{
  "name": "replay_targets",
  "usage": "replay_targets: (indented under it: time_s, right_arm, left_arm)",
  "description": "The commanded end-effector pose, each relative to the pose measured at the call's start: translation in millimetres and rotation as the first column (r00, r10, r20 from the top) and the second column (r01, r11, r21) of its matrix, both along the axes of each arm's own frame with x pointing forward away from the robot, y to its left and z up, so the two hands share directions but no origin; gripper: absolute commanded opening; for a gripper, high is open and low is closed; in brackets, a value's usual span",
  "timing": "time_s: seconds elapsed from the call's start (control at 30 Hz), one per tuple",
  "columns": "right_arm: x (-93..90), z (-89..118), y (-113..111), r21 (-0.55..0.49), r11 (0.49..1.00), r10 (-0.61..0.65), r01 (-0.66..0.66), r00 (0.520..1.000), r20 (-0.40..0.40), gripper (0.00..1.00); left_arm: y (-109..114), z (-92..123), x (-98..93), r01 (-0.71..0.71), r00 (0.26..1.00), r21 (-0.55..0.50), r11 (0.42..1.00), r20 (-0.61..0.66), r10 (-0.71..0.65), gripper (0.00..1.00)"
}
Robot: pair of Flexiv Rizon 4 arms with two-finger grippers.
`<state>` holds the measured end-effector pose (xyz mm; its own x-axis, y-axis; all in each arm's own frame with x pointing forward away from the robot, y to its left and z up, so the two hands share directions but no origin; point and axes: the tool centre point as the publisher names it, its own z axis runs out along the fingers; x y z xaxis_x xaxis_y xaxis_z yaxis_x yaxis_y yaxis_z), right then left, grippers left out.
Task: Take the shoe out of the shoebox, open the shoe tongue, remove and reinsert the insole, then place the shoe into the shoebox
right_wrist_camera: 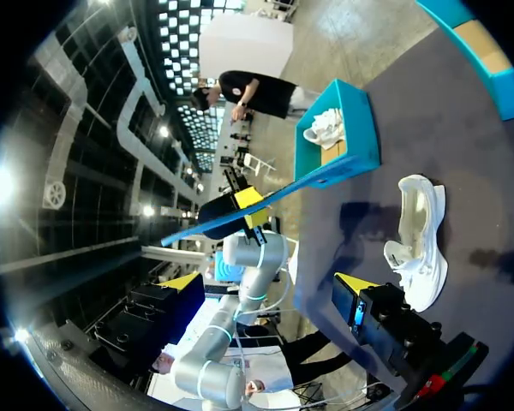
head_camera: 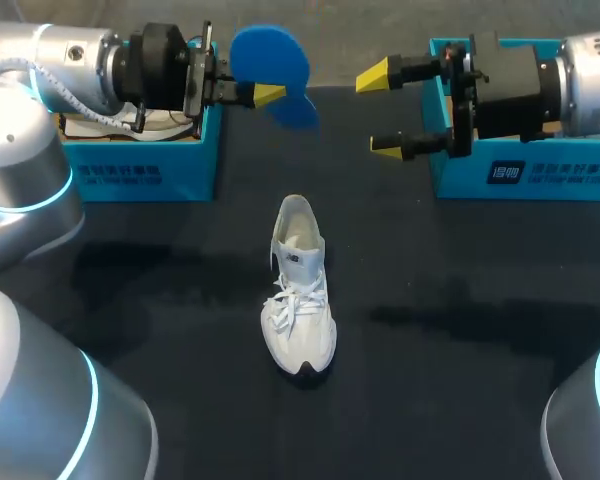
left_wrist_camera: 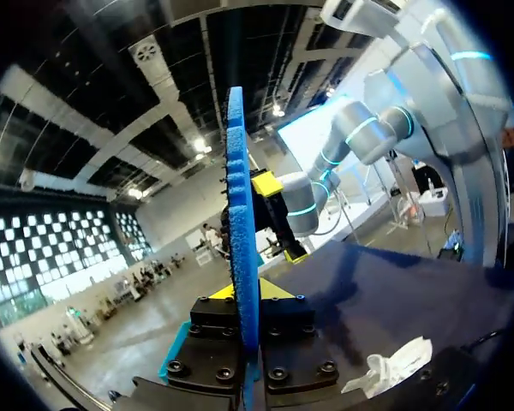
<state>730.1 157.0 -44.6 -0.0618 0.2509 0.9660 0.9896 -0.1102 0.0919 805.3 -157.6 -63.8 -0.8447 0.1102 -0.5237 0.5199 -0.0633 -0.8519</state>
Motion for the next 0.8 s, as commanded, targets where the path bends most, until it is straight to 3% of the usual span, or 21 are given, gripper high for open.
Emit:
replay_targets:
  time_s: [0.03,0.3,0.53,0.8]
  right_arm:
    - [0.5,0,2,0.0,1.0,-0.002,0.002,1.0,-0.001,1.0]
    - [0.5,0,2,0.0,1.0,-0.002,0.002,1.0,-0.001,1.0]
    - [0.5,0,2,0.0,1.0,-0.002,0.002,1.0,-0.001,1.0]
    - [0.5,0,2,0.0,1.0,-0.002,0.002,1.0,-0.001,1.0]
  left_arm:
    - [5,-9,2.7,0.066,0.956,-0.099,0.993,0.293,-0.034,0.0]
    - [4,-18,3.7,0.11,0.805,-0.08,0.991,0.592,-0.042,0.0]
    - [3,-24,9.1,0.048,0.649,-0.074,0.996,0.76,0.025,0.0]
    - [3,-18,16.7,-0.015,0.469,-0.197,0.98,0.865,0.181,0.0]
